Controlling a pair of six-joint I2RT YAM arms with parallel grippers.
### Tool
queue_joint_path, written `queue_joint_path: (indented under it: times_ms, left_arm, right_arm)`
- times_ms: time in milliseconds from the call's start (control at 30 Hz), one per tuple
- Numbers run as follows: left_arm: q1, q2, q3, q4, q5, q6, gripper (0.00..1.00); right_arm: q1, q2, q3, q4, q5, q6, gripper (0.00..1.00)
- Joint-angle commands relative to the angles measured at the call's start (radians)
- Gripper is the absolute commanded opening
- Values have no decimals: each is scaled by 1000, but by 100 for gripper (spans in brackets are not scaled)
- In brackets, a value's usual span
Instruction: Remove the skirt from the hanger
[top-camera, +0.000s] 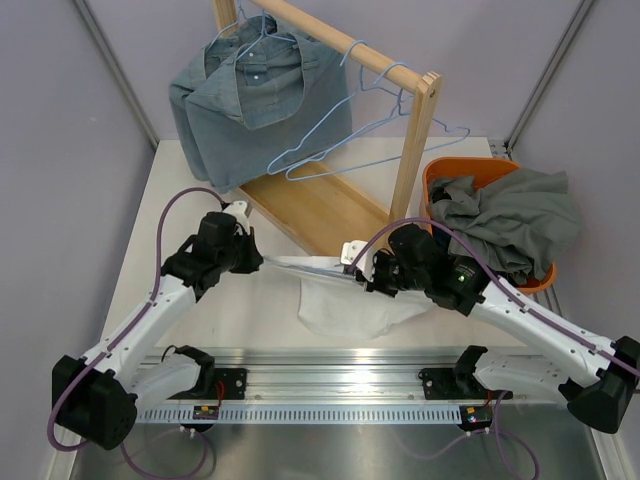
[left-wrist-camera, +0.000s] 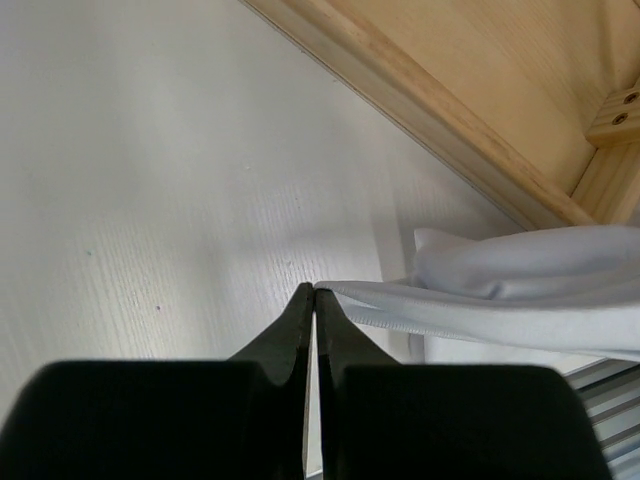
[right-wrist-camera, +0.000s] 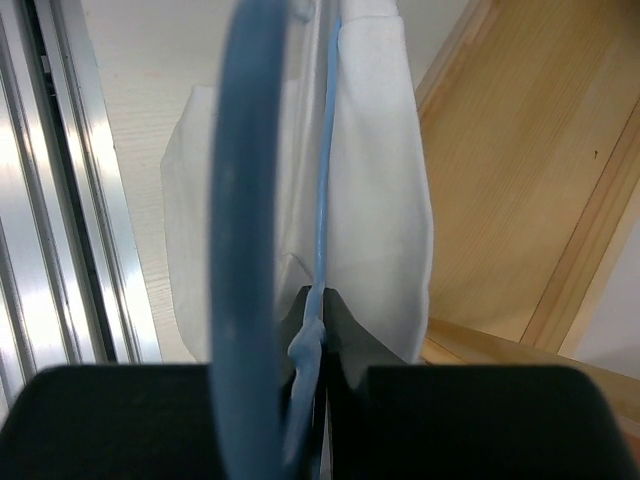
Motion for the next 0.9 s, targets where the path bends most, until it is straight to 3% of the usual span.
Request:
queue_joint_path:
  times_ms: [0, 500, 867]
  left_arm:
    - [42, 10, 23, -28, -166, 100, 0]
    - [48, -4, 112, 35, -145, -7, 0]
    - [48, -22, 144, 110, -14, -82, 0]
  right_arm:
    - [-6, -51, 21, -131, 27, -33, 0]
    - [13, -86, -78, -185, -50, -147, 0]
    - [62, 64, -61, -68, 42, -105, 0]
